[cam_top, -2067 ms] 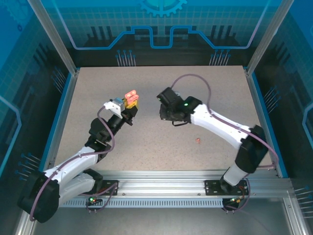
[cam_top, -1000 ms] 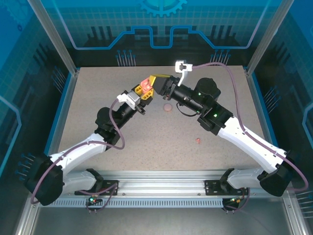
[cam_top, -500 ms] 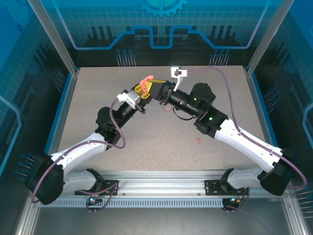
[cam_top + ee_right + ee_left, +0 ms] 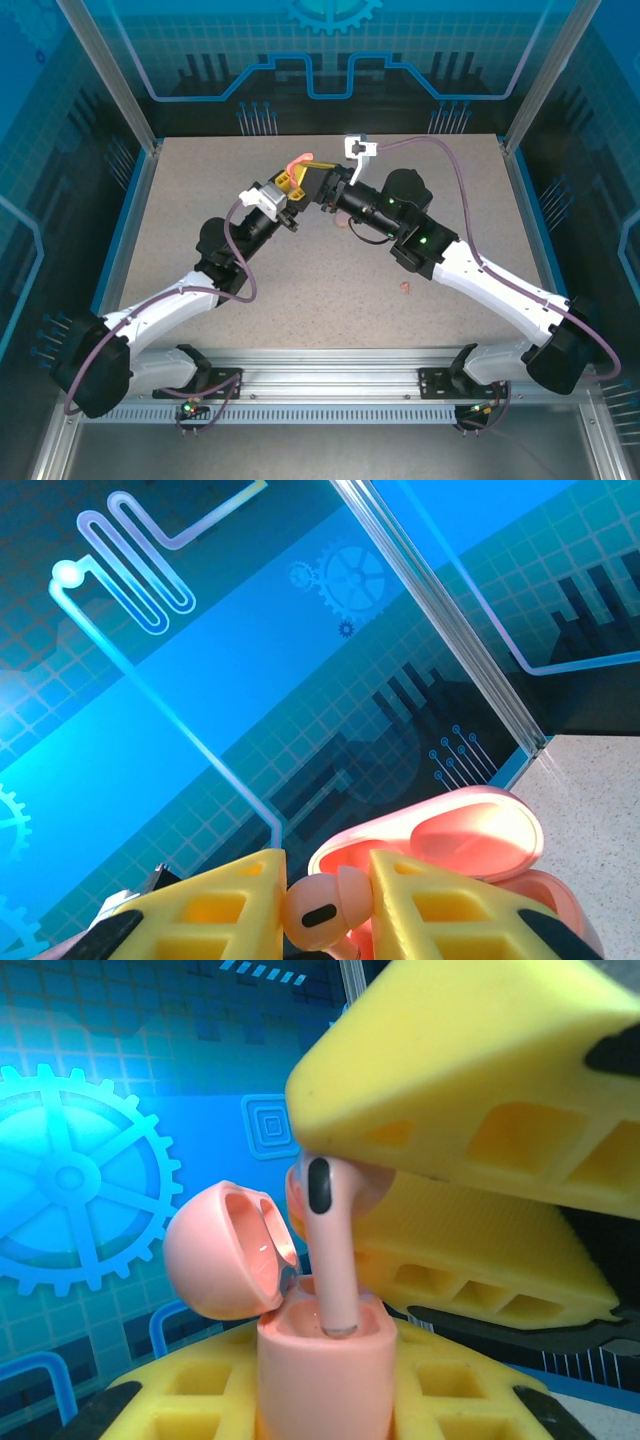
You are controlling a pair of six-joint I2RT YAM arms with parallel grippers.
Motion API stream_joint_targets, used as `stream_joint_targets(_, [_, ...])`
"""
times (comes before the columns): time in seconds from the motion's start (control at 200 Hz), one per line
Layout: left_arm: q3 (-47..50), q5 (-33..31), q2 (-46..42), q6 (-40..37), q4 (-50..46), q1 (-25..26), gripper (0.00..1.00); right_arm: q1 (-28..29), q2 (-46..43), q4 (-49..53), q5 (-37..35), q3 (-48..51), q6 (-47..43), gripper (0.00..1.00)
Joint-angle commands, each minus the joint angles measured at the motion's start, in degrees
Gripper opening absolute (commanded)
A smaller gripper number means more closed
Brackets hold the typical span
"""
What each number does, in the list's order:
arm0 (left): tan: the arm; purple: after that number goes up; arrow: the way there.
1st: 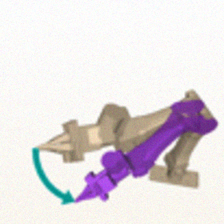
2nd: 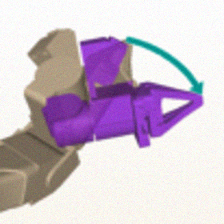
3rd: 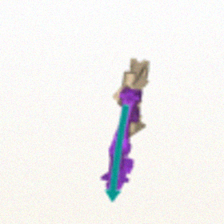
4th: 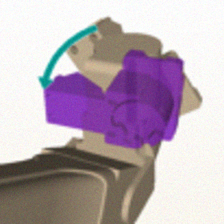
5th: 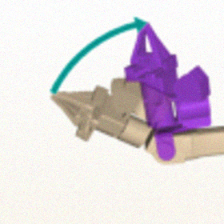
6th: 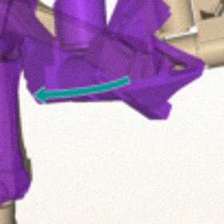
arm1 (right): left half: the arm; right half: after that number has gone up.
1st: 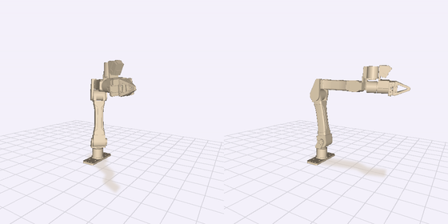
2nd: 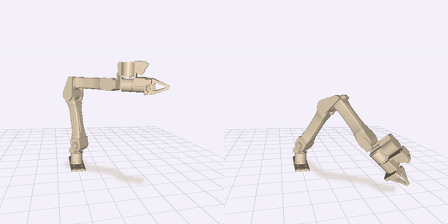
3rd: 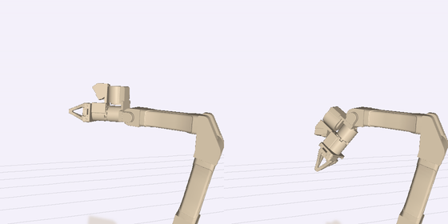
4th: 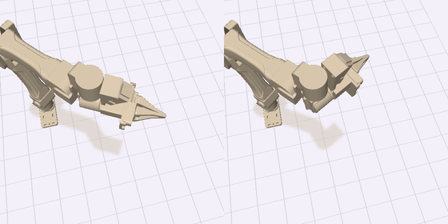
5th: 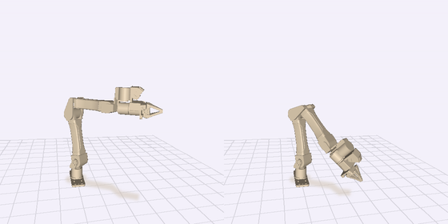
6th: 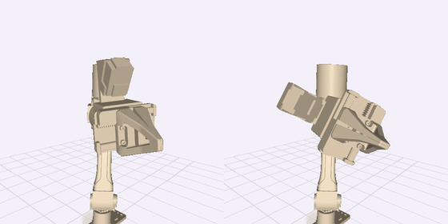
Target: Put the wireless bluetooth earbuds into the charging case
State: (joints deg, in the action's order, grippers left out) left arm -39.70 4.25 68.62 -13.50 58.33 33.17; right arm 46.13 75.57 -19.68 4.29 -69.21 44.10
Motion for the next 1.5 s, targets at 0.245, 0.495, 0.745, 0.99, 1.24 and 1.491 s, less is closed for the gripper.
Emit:
stream_joint_targets(0.245, [-1.4,0.5,-1.3,0.8,2.5,0.5,0.0,0.0,1.2,0.9,-3.5,1.1,-0.1,0.26])
stream_joint_targets(0.495, [-1.7,0.7,-1.3,0.9,2.3,0.4,0.0,-0.6,1.2,1.8,-4.1,1.6,0.0,0.25])
stream_joint_targets(0.745, [-1.6,0.5,-1.3,1.0,2.3,0.5,0.0,0.6,2.2,6.0,-6.1,0.6,-2.7,0.23])
stream_joint_targets(0.99, [-1.8,0.5,-1.6,0.9,2.0,0.5,0.0,2.2,0.6,7.8,-10.8,1.4,-6.0,0.24])
stream_joint_targets(1.24, [-1.8,0.3,-1.9,0.8,1.8,0.5,0.0,3.5,1.0,12.8,-14.5,-0.5,-6.9,0.25])
stream_joint_targets(1.491, [-1.7,0.5,-2.3,0.9,1.1,0.5,0.0,3.6,1.1,16.0,-18.4,-2.1,-4.9,0.37])
